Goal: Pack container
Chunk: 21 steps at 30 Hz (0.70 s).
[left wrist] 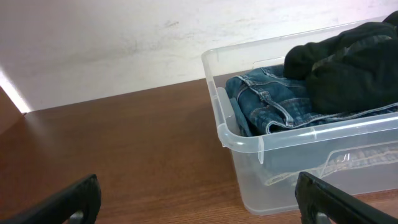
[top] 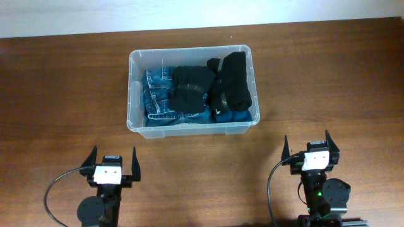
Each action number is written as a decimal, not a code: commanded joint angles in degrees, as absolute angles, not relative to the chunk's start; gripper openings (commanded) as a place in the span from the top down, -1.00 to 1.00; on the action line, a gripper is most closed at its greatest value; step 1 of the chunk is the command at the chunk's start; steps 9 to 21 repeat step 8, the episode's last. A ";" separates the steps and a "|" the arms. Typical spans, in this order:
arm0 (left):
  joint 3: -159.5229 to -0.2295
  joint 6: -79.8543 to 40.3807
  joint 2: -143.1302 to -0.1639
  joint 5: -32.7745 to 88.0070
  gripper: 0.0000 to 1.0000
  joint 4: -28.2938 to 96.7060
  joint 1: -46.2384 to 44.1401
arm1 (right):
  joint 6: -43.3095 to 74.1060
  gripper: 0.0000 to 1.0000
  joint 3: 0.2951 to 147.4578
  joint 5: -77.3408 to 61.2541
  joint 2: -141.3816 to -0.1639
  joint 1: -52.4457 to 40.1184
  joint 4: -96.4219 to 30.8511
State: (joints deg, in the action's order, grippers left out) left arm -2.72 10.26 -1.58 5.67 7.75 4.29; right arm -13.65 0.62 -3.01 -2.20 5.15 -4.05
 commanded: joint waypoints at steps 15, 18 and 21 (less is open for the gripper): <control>-2.13 10.74 -0.99 5.08 -0.99 7.75 4.12 | -13.04 -0.97 0.32 -2.72 -1.85 4.89 -4.32; -2.13 10.74 -0.99 5.08 -0.99 7.75 4.12 | -13.04 -0.97 0.32 -2.72 -1.85 4.89 -4.32; -2.13 10.74 -0.99 5.08 -0.99 7.75 4.12 | -13.04 -0.97 0.32 -2.72 -1.85 4.89 -4.32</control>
